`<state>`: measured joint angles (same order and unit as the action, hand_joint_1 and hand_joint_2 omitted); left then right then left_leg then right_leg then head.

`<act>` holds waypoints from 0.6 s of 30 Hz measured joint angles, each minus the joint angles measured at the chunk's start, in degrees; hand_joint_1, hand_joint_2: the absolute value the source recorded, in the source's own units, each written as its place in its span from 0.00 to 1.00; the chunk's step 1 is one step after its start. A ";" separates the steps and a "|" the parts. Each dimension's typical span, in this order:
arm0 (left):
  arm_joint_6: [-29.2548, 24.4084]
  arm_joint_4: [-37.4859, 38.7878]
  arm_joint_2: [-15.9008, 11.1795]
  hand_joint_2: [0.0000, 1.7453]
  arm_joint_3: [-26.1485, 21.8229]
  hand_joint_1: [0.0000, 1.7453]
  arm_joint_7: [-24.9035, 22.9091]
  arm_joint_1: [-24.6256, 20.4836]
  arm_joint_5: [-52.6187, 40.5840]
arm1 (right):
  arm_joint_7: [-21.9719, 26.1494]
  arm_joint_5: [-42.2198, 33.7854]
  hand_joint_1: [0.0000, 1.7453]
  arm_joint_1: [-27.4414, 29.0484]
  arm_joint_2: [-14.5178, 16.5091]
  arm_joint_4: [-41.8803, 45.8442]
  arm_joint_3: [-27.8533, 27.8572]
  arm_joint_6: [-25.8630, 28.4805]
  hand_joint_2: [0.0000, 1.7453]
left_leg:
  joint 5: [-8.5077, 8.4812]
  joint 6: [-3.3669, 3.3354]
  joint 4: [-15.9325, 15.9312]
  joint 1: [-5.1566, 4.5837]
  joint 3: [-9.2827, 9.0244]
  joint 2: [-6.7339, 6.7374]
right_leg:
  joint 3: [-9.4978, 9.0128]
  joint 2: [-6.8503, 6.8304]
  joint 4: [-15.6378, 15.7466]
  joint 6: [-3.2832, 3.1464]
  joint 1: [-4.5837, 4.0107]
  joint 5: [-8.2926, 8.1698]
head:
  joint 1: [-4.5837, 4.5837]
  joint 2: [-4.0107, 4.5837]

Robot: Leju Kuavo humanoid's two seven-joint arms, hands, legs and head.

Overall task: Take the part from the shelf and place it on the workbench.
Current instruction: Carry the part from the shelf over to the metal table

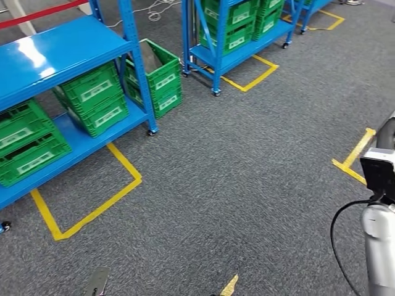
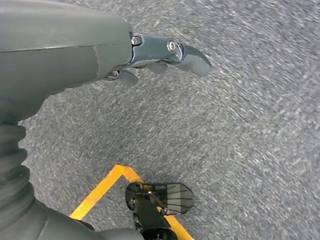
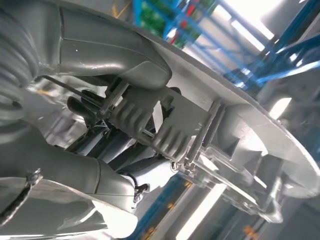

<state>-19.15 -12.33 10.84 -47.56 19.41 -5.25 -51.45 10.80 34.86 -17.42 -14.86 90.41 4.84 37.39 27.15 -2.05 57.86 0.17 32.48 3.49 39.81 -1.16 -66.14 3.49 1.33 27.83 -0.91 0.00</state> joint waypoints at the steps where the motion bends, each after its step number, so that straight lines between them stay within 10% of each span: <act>1: 0.02 0.00 0.00 1.00 -0.01 0.00 0.02 -0.03 0.02 | 0.00 -0.03 1.00 0.18 0.00 0.16 0.27 0.03 1.00 | 0.18 0.27 0.19 -0.16 0.05 0.54 | -2.18 -1.04 3.73 -0.15 -0.18 -1.06 | -0.02 0.00; 6: 0.04 0.00 -0.03 1.00 -0.05 0.00 0.12 -0.15 0.14 | 0.67 -1.56 1.00 1.04 0.02 0.92 1.21 -0.44 1.00 | 0.74 1.50 0.75 -0.56 0.06 2.30 | -4.22 -0.49 7.70 -2.29 -0.65 -1.83 | 0.04 0.00; 12: 0.07 0.00 -0.05 1.00 -0.16 0.00 0.38 -0.03 0.22 | 1.97 -3.64 1.00 1.09 0.04 1.63 1.57 -2.05 1.00 | 8.66 2.15 16.93 -0.12 7.01 -3.16 | -4.07 2.95 7.80 -3.59 -0.59 -2.18 | 0.22 0.00; 14: 0.07 0.00 -0.06 1.00 -0.19 0.00 0.37 0.00 0.14 | 2.04 -3.28 1.00 1.03 0.04 1.76 1.66 -2.14 1.00 | 6.37 1.64 15.29 -0.21 6.34 -3.54 | -4.10 4.39 7.78 -3.66 -0.77 -2.26 | 0.21 0.00; 18: 0.08 0.00 -0.35 1.00 -0.20 0.00 0.36 -0.08 -0.08 | 1.96 -2.98 1.00 0.62 0.03 2.04 1.98 -2.43 1.00 | 0.37 0.03 2.29 -0.48 0.42 -7.69 | -3.84 6.93 7.63 -3.16 -0.70 -2.60 | 0.21 0.00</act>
<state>-19.07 -12.33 10.49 -47.76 19.76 -5.33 -51.53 12.76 31.88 -16.80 -14.82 92.44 6.82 34.96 27.53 -2.02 60.16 -0.30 32.90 -4.20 35.97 5.77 -58.51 0.32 0.63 25.23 -0.71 0.00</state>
